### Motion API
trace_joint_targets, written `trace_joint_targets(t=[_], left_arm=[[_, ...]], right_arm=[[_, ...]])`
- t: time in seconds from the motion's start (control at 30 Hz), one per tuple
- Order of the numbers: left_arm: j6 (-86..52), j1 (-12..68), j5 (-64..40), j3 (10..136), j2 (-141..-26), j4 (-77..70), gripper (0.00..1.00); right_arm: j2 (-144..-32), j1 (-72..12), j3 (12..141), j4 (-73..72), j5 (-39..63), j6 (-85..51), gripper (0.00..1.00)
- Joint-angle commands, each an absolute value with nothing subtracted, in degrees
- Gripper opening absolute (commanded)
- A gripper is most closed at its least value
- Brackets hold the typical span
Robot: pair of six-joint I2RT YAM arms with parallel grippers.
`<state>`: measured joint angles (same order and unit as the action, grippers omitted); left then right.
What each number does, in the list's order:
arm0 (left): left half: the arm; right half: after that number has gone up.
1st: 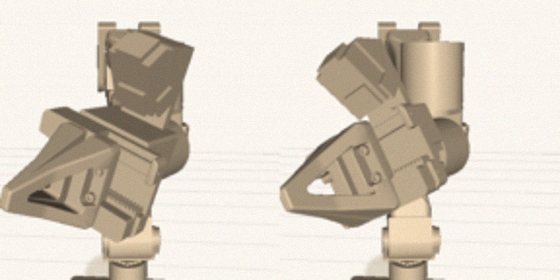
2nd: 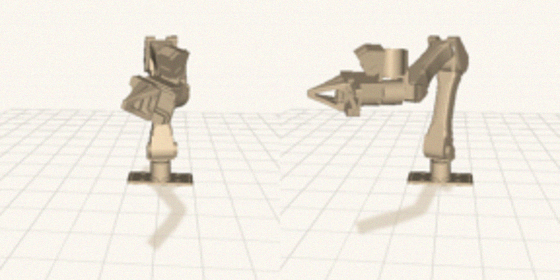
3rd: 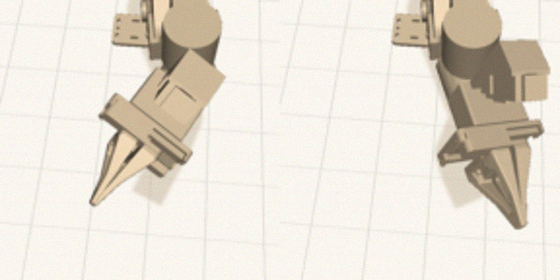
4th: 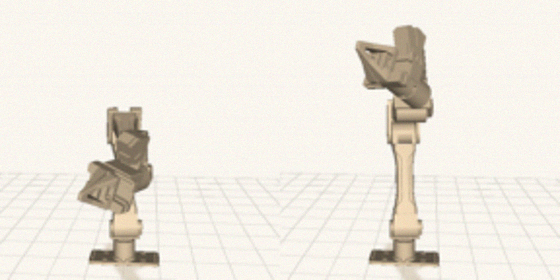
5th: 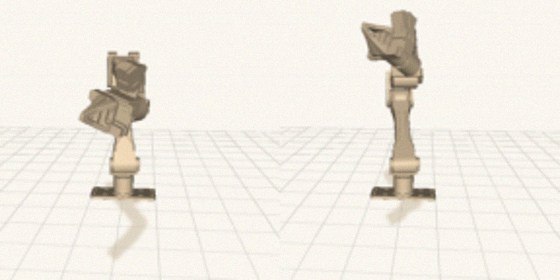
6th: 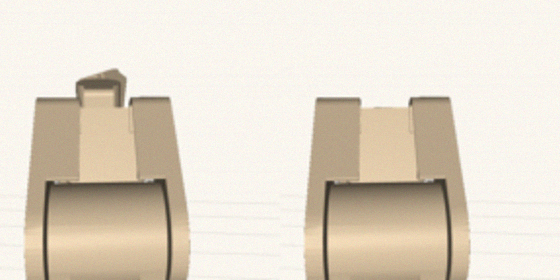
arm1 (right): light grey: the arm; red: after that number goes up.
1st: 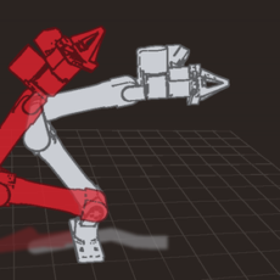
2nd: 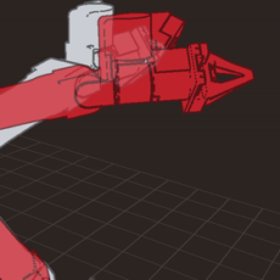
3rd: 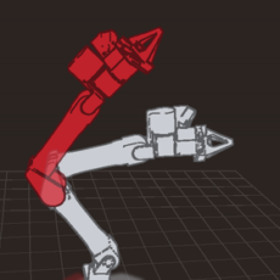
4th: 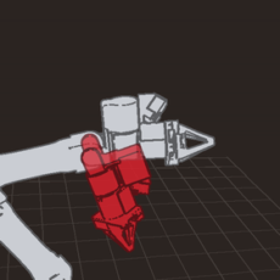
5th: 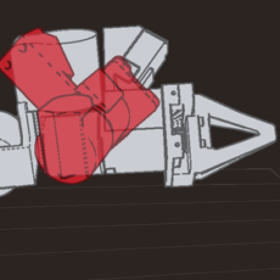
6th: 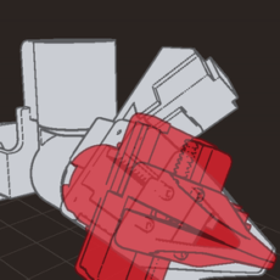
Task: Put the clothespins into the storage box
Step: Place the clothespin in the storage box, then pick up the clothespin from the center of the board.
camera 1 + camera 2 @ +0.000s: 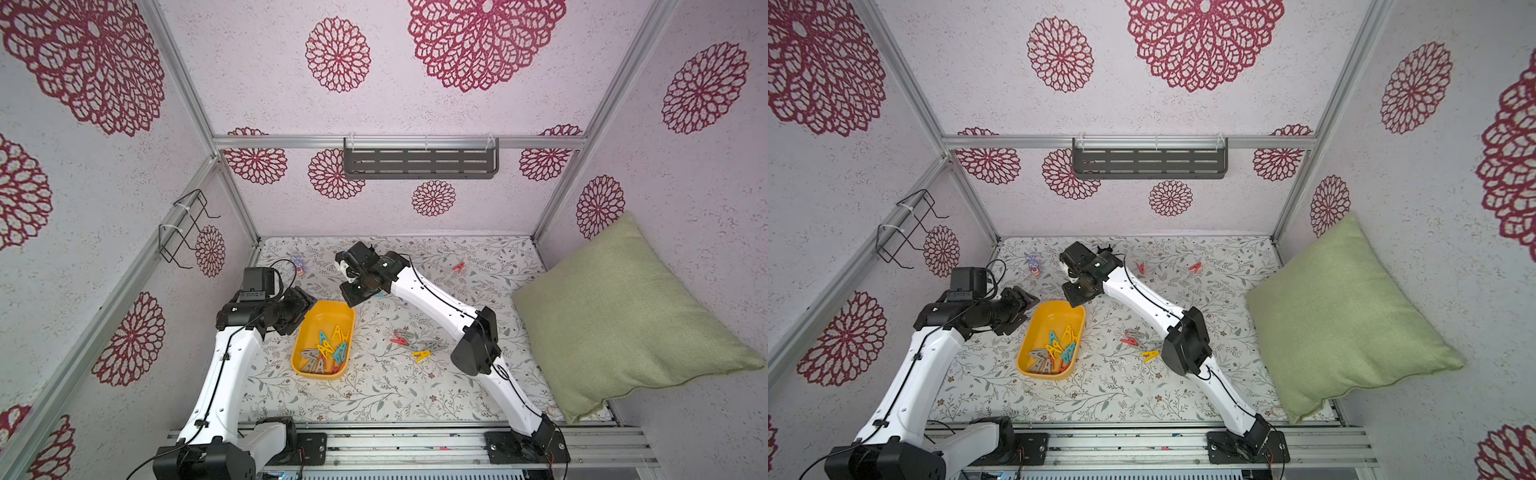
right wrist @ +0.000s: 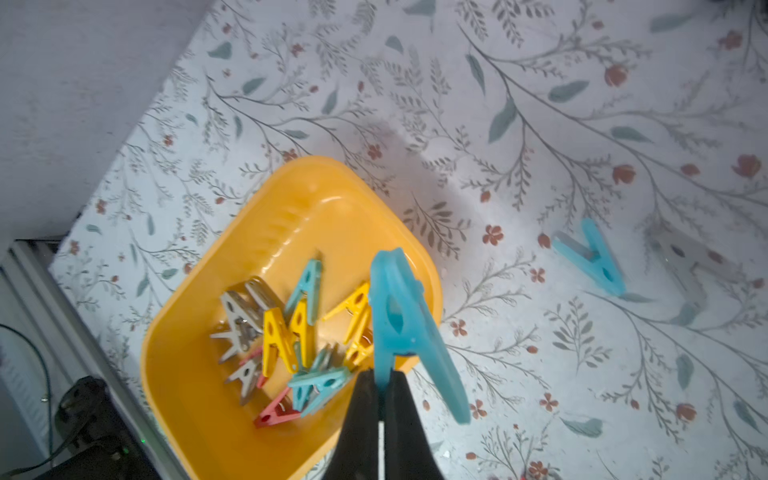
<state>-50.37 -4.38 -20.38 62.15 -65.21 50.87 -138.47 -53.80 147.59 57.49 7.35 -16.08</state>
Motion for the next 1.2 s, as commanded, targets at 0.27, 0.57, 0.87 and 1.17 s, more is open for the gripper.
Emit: trace_joint_targets(t=[0.27, 0.57, 0.87, 1.17], left_arm=[[-46.79, -10.72, -21.41, 59.96, -59.92, 56.70, 0.66], [-49.09, -10.09, -23.46, 57.39, -57.83, 55.66, 0.66], [-52.81, 1.03, -19.44, 60.67, -63.61, 51.22, 0.66], [-55.78, 9.71, -17.53, 65.43, -73.67, 45.48, 0.66]], right_arm=[[-141.03, -60.82, 147.13, 58.84, 15.07, -15.89, 0.17], [-138.45, -60.63, 147.13, 58.61, 11.44, -15.83, 0.48], [-132.05, -54.98, 141.97, 58.98, 2.50, -17.12, 0.49], [-129.88, -45.06, 134.92, 55.85, 1.43, -15.54, 0.53]])
